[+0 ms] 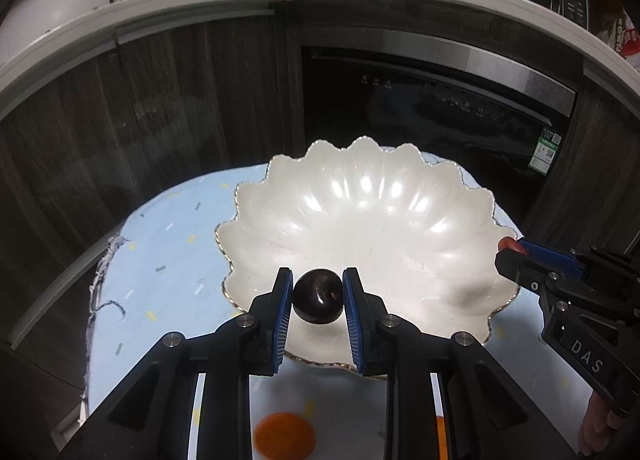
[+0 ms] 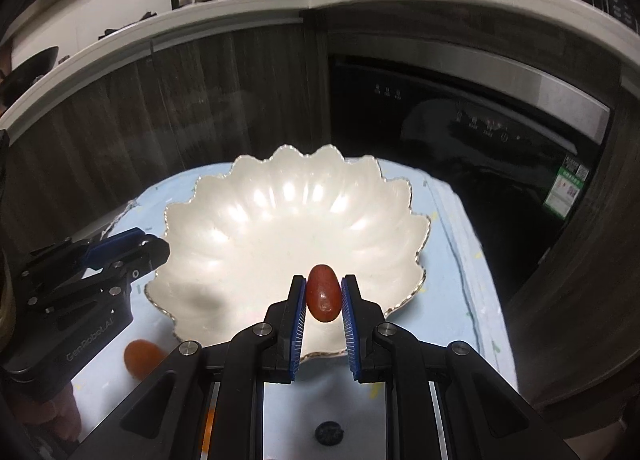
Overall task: Organize fruits
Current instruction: 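Open the right tool dropping the date in the bowl while the left tool releases the plum, then withdraw the right tool toward a second dark plum while the left tool moves to the grapefruit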
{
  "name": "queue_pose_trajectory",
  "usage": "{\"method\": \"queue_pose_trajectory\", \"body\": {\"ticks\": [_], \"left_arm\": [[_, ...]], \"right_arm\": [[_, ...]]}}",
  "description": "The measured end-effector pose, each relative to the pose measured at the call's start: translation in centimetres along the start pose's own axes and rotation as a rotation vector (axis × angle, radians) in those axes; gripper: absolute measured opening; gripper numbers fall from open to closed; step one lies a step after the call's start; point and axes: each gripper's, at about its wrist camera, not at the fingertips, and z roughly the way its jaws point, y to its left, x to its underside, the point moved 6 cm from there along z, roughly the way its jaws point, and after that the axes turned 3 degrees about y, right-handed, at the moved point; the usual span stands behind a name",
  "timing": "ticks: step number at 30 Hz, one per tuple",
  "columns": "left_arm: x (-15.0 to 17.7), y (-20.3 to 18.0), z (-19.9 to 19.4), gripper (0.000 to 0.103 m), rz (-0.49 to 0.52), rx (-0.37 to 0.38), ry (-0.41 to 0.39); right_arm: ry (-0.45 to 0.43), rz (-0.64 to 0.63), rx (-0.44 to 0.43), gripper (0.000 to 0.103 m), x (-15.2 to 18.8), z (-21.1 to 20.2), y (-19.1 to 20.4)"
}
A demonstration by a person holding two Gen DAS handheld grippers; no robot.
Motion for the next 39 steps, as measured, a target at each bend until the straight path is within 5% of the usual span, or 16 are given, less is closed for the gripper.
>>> {"method": "queue_pose_trajectory", "body": {"ticks": [8, 11, 15, 19, 23, 39], "left_arm": [[0.3, -0.3, 1.4, 0.029, -0.001, 0.01, 0.044], [0.3, -0.1, 1.2, 0.055, -0.021, 0.014, 0.037], [0.2, 0.4, 0.8, 0.067, -0.042, -0.006, 0.021], [0.0, 0.9, 0.6, 0.074, -0.056, -0.015, 0.019], [-0.3, 1.4, -0.6, 0.094, -0.078, -0.046, -0.009], [-1.1, 1.7, -5.7, 0.096, -0.096, -0.052, -0.077]], "right_arm": [[0.049, 0.011, -0.02, 0.019, 0.3, 1.6, -0.2], [0.056, 0.011, -0.015, 0.021, 0.3, 1.7, -0.3], [0.045, 0.041, 0.011, 0.062, 0.1, 1.5, -1.0], [0.022, 0.07, 0.05, 0.075, -0.3, 1.1, -1.8], [0.012, 0.087, 0.075, 0.082, -0.6, 0.6, -2.3], [-0.071, 0.106, 0.12, 0.086, -1.7, -4.3, -2.2]]}}
